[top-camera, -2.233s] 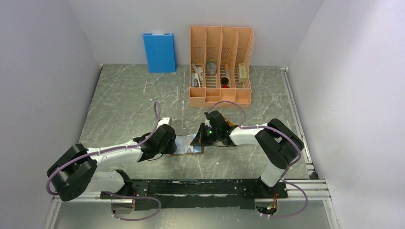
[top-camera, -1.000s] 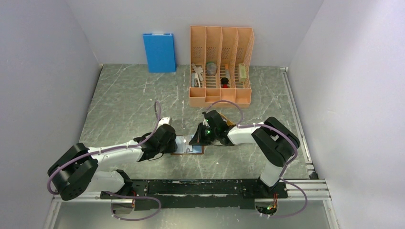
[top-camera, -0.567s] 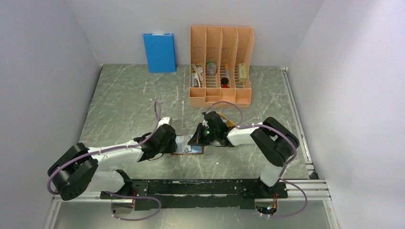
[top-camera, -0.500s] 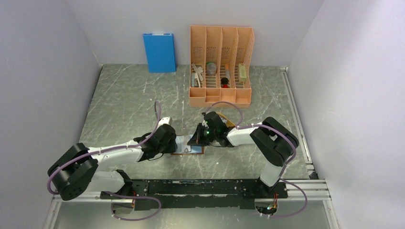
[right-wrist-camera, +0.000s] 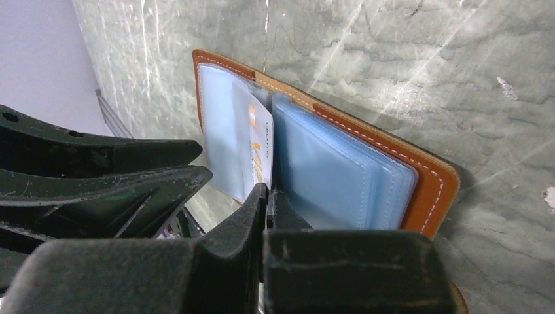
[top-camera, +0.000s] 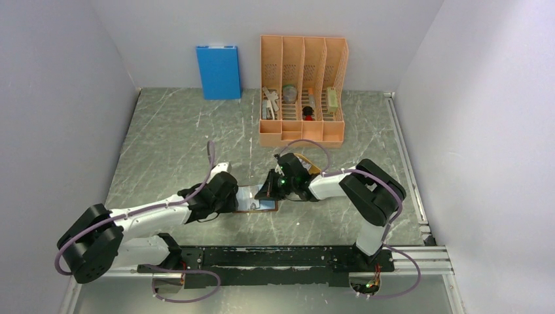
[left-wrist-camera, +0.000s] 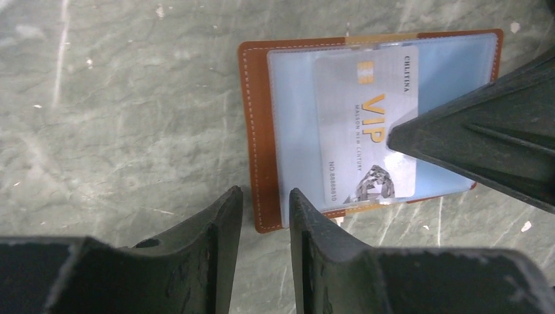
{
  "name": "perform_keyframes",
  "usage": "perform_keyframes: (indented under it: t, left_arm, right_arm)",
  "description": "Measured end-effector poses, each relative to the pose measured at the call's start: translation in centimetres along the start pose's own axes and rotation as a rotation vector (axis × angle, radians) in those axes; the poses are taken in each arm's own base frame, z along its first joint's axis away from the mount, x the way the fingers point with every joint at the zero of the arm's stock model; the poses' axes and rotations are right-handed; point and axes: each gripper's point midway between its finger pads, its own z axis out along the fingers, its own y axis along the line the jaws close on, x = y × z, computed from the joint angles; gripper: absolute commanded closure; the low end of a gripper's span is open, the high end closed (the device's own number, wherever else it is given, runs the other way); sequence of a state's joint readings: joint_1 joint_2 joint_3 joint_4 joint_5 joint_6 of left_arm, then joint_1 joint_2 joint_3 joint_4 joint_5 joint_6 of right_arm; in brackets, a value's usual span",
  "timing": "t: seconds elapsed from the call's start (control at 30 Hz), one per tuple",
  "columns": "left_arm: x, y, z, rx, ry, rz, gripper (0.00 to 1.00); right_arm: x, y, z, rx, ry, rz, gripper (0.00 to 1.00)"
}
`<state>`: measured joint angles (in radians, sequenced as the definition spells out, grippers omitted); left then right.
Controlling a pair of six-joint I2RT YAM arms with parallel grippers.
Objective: Put the credit cards into the card holder
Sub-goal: Insert the credit card into the card holder.
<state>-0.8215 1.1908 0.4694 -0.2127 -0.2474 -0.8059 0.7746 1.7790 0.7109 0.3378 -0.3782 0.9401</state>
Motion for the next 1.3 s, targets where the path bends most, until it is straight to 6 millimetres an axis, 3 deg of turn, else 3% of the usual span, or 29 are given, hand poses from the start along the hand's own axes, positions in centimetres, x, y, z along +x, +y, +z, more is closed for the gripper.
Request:
perform_keyframes:
  t: [0.13, 0.33, 0.6, 1.03, 1.3]
  left_arm:
    - [-0.1, 0.8, -0.3, -0.034, -0.012, -0.008, 0.63]
    - [0.2, 1.5, 0.3, -0.071, 0.000, -0.004, 0.73]
    - [-0.4, 0.7, 1.0, -0.052, -0.021, -0.009, 0.85]
    - [-0.3, 0.8, 1.0, -0.036, -0.034, -0.017, 0.91]
    - [-0.4, 0.7, 1.0, -0.027, -0.037, -0.022, 0.91]
  right_arm:
    - [0.0, 0.1, 0.1, -0.002, 0.002, -0.001, 1.00]
    - [0.0, 0.1, 0.1, -0.003, 0.002, 0.000, 1.00]
    - [0.1, 0.4, 0.4, -0.001, 0.010, -0.006, 1.00]
    - [0.1, 1.4, 1.5, 0.001, 0.026, -0.013, 1.00]
    - [0.3, 1.4, 1.2, 0.030, 0.020, -0.020, 0.68]
